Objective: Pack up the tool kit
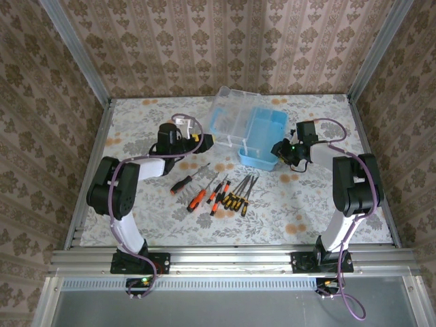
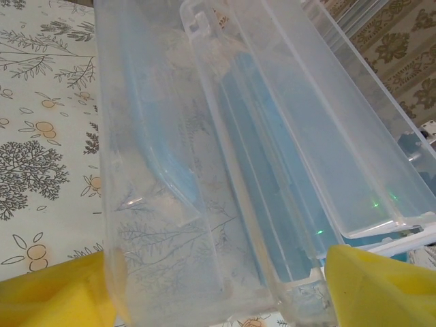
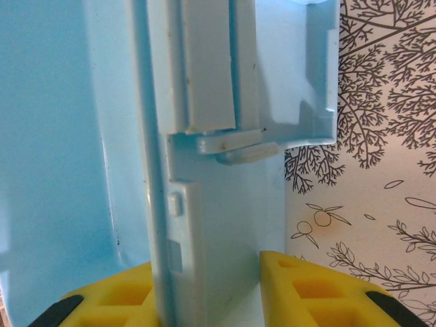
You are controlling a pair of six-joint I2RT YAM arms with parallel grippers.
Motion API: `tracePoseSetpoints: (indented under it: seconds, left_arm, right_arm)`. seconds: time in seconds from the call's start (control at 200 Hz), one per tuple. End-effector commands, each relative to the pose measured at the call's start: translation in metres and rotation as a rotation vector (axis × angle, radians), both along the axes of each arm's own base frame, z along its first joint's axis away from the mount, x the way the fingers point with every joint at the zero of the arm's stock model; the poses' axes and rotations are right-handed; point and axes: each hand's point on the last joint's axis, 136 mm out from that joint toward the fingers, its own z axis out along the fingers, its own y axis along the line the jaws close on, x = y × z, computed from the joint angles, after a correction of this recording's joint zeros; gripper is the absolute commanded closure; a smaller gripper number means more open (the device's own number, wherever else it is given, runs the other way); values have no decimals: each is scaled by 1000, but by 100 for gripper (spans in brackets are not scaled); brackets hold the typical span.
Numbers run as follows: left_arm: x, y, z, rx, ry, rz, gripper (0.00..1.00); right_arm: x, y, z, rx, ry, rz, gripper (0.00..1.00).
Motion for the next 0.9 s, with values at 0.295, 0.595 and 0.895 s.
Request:
tracePoseSetpoints:
  seconds: [0.295, 0.595, 0.895]
  left_arm:
    - [-1, 21, 1, -3, -6, 58, 20]
    - [0, 24, 4, -25, 8, 66, 21]
    - [-7, 42, 58, 9, -37, 151, 19]
  right_arm:
    - [2, -3, -10, -10, 36, -23, 66]
    - [0, -2, -13, -1, 37, -22, 67]
    - [5, -6, 19, -31, -11, -18, 58]
